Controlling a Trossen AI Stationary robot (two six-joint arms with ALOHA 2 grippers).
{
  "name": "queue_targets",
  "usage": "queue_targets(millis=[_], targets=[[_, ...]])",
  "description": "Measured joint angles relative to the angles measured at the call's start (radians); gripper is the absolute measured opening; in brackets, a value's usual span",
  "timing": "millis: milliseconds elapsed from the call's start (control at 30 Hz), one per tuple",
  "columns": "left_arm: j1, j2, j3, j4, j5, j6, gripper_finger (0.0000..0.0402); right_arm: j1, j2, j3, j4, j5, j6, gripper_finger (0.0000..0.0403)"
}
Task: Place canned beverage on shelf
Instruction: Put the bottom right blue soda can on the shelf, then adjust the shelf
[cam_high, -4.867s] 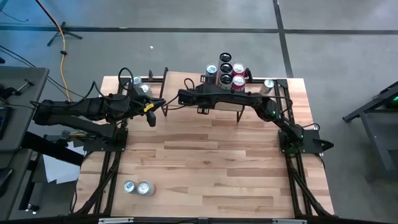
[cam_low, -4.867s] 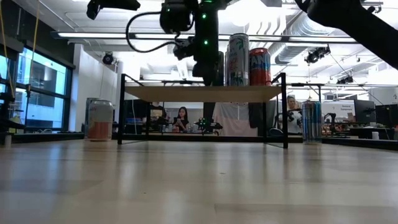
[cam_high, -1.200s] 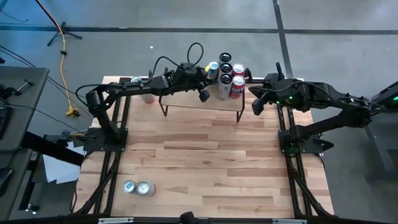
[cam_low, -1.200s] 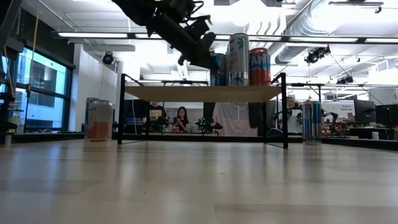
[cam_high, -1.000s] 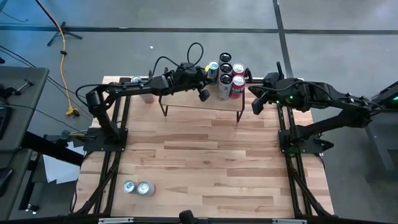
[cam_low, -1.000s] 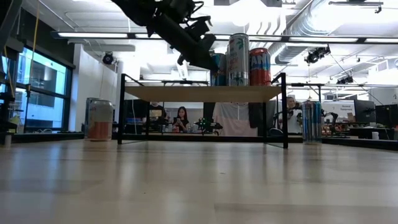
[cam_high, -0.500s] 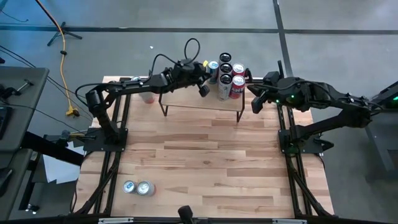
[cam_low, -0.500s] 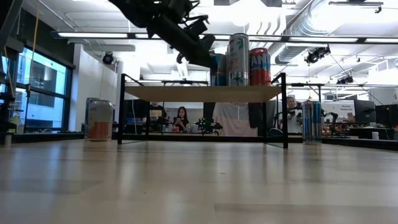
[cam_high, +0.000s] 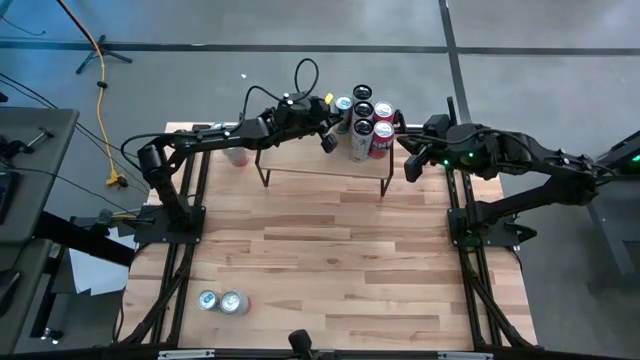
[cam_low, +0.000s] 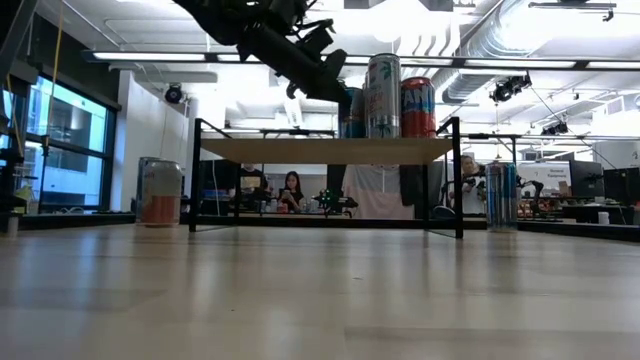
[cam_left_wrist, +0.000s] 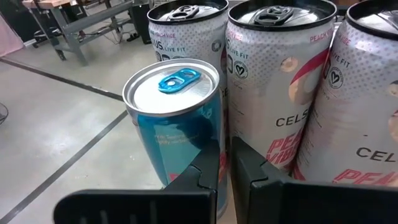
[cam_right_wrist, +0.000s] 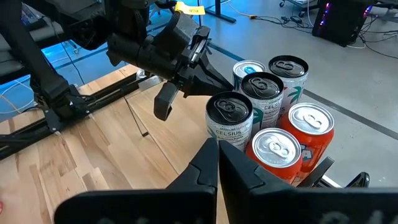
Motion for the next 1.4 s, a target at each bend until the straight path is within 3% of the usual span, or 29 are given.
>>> queue_targets(millis=[967, 1133, 1400], targets=[[0.000, 0.000, 0.000, 0.017, -0.057, 0.007, 0.0000, 0.000, 0.000, 0.000, 0.000, 0.000, 0.000, 0.0000], [-0.005, -0.061, -0.001, -0.121, -0.005, 0.006, 0.0000, 0.000, 0.000, 0.000, 0.001, 0.000, 0.000, 0.0000], [-0.006, -0.320, -0.001, -0.484, -0.011, 0.028, 0.0000, 0.000, 0.000, 0.000, 0.001, 0.000, -0.004, 0.0000]])
